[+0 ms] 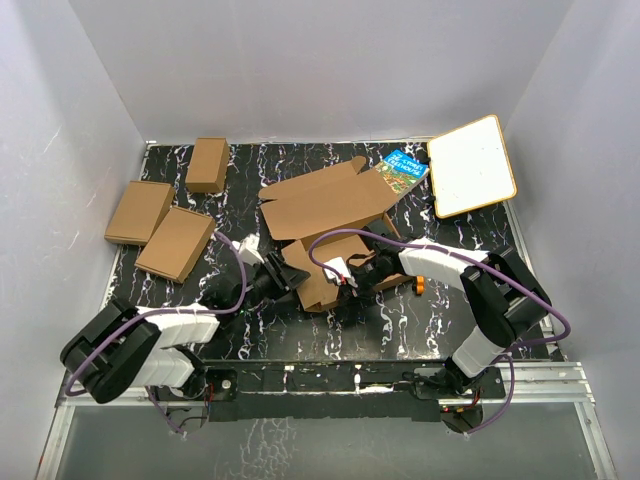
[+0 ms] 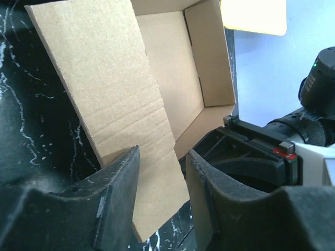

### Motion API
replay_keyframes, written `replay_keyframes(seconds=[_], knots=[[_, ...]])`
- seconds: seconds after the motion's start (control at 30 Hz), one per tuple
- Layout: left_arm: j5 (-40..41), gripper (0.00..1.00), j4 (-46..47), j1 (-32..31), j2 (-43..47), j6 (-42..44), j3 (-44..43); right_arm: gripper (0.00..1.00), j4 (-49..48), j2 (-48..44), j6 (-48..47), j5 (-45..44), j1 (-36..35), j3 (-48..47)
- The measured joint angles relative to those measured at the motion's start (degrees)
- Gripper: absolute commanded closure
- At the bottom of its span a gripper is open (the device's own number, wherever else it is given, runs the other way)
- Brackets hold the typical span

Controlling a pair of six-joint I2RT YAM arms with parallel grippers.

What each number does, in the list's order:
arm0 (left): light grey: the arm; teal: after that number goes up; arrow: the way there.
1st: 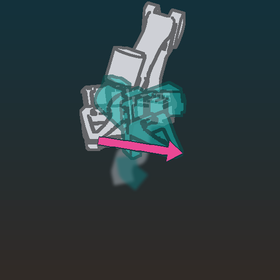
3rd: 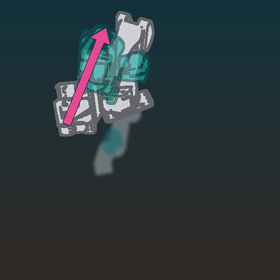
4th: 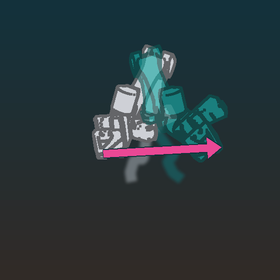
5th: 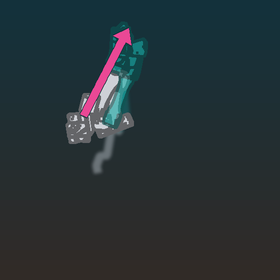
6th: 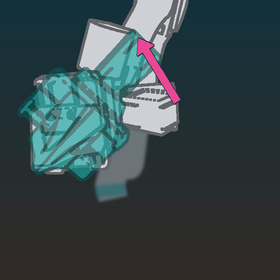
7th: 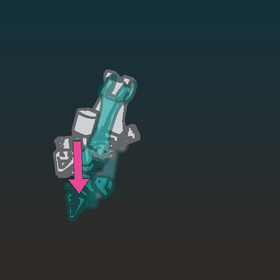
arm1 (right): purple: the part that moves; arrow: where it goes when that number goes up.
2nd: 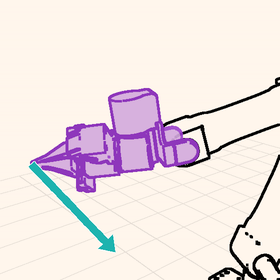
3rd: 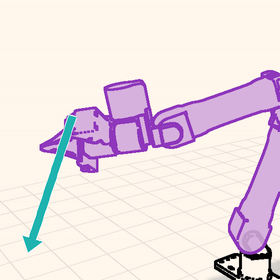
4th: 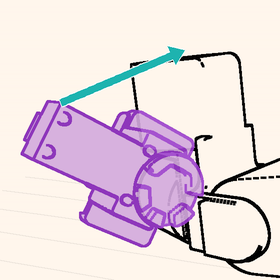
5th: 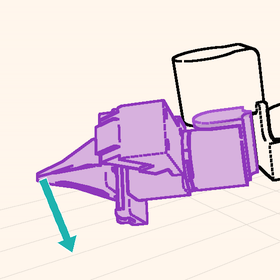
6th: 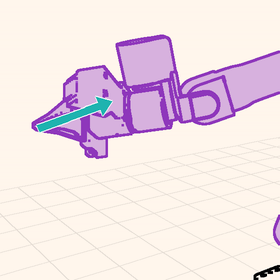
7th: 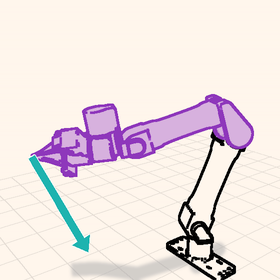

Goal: Fold the paper box

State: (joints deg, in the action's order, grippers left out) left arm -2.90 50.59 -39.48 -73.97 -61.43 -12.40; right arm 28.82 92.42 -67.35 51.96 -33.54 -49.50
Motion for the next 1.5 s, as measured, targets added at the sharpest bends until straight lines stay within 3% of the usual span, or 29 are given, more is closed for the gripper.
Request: replay_keyframes(seconds=[0.27,0.53,0.63,0.7,0.73,0.83,0.9,1.07,1.27,1.3,1.33,1.4,1.5], knots=[[-0.57,0.57,-14.86,0.22,2.16,4.59,-6.80,0.84,-0.15,0.02,0.00,-0.20,0.00,0.00],[0.52,0.60,-26.64,0.59,7.19,8.35,-7.48,0.84,-0.17,0.02,0.02,-0.20,0.00,0.00],[0.50,0.68,-28.39,0.76,8.20,9.01,-7.48,0.84,-0.17,0.02,0.02,-0.20,0.00,0.00],[0.44,0.69,-28.92,0.83,8.22,9.35,-7.37,0.84,-0.17,0.02,0.02,-0.20,0.00,0.00],[0.44,0.67,-28.98,0.94,8.28,9.42,-7.10,0.84,-0.17,0.02,0.02,-0.20,0.00,0.00],[0.44,0.44,-28.81,1.27,9.57,9.38,-5.57,0.84,-0.17,0.02,0.02,-0.20,0.00,0.00],[0.46,0.35,-27.96,1.57,12.26,8.98,-3.32,0.84,-0.17,0.02,0.00,-0.20,0.00,0.00],[0.66,0.33,-23.76,2.25,21.38,7.80,2.99,0.84,-0.20,0.02,0.00,-0.22,0.00,0.00],[3.52,0.45,-28.17,3.30,28.44,6.56,3.72,0.84,-0.22,0.02,0.02,-0.24,0.00,0.00],[4.22,0.49,-29.62,3.43,29.64,6.29,3.78,0.84,-0.22,0.02,0.00,-0.24,0.00,0.00],[5.33,0.61,-31.91,3.63,31.45,6.03,3.80,0.84,-0.22,0.02,0.02,-0.24,0.00,0.00],[7.52,0.75,-36.63,3.82,35.54,5.31,3.85,0.84,-0.22,0.02,0.02,-0.24,0.00,0.00],[11.02,0.80,-44.19,4.15,41.16,4.61,3.80,0.84,-0.22,0.02,0.02,-0.24,0.00,0.00]])
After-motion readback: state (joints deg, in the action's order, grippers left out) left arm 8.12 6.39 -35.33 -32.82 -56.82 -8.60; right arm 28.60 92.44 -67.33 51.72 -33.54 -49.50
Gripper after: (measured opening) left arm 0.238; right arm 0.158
